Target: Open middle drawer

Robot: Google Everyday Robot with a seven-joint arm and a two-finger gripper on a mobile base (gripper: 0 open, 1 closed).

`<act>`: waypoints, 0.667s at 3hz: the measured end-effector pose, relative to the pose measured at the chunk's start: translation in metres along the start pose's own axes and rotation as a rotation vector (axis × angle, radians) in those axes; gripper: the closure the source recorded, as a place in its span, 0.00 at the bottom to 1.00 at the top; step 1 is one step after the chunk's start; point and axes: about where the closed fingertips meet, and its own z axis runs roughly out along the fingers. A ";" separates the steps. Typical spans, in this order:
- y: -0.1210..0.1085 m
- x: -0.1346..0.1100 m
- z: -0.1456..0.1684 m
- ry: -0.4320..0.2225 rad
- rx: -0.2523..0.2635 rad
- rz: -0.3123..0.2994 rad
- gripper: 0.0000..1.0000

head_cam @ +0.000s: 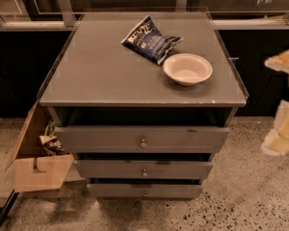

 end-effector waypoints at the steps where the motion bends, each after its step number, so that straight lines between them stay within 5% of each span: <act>1: 0.019 0.034 0.043 -0.150 -0.026 0.050 0.00; 2: 0.034 0.049 0.083 -0.303 -0.089 0.066 0.00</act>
Offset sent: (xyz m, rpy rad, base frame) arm -0.0180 -0.0232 -0.1590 0.5660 0.0183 0.1549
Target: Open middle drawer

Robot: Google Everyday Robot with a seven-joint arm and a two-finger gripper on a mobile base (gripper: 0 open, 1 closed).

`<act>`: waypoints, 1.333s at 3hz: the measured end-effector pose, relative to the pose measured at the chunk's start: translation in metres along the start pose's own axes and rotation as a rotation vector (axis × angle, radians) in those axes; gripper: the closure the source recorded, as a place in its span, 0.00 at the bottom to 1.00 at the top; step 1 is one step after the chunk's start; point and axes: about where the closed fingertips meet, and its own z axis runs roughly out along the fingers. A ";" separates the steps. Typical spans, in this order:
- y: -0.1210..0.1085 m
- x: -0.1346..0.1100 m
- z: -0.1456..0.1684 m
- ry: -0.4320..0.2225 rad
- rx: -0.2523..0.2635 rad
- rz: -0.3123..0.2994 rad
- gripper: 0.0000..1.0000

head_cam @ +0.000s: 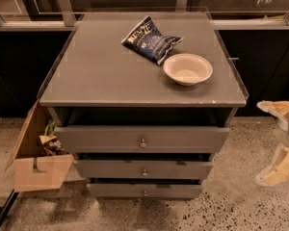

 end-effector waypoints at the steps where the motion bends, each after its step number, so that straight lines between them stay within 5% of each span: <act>1: 0.009 0.020 0.036 -0.128 -0.063 -0.006 0.00; 3: 0.017 0.018 0.034 -0.109 -0.039 -0.031 0.00; 4: 0.034 0.044 0.065 -0.139 -0.075 -0.003 0.00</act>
Offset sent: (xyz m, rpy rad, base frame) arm -0.0010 0.0029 -0.0346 0.1065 0.0051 0.0493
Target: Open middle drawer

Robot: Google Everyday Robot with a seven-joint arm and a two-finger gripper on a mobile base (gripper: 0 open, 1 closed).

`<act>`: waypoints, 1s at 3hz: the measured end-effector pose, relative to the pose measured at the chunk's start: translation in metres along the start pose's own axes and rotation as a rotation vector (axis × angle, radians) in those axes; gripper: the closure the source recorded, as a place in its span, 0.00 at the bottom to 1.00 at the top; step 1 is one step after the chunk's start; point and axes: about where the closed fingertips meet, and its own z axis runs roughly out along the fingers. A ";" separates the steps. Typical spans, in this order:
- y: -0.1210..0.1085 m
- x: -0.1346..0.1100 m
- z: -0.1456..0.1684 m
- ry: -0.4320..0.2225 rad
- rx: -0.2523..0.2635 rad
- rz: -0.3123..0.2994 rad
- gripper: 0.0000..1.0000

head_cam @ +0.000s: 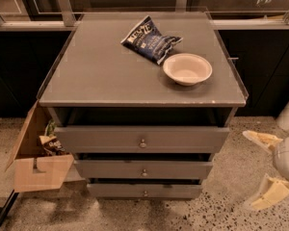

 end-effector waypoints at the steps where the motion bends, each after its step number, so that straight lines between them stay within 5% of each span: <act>1: 0.013 0.041 0.043 -0.073 -0.071 0.041 0.00; 3: 0.024 0.103 0.122 -0.196 -0.179 0.104 0.00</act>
Offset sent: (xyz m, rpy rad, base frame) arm -0.0079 0.0008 -0.1515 0.3002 0.1403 0.1338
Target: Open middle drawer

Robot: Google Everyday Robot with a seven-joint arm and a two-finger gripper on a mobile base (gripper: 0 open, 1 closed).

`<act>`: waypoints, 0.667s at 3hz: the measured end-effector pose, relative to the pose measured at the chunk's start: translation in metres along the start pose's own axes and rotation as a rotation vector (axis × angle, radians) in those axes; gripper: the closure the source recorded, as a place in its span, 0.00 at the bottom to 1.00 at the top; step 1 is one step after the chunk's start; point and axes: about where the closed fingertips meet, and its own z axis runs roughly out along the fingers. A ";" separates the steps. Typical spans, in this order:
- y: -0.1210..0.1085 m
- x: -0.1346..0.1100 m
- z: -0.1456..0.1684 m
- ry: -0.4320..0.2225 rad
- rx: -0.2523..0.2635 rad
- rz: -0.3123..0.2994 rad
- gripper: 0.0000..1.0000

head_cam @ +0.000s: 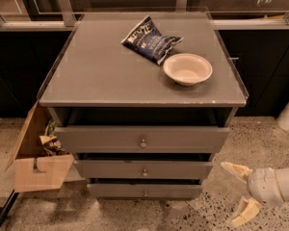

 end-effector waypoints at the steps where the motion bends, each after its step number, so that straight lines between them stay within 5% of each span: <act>1: -0.001 0.004 0.004 -0.001 0.001 0.006 0.00; 2: 0.001 0.003 0.005 0.012 0.021 0.003 0.00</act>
Offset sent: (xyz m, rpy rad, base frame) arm -0.0033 0.0011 -0.0035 -0.0427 -0.0237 -0.0426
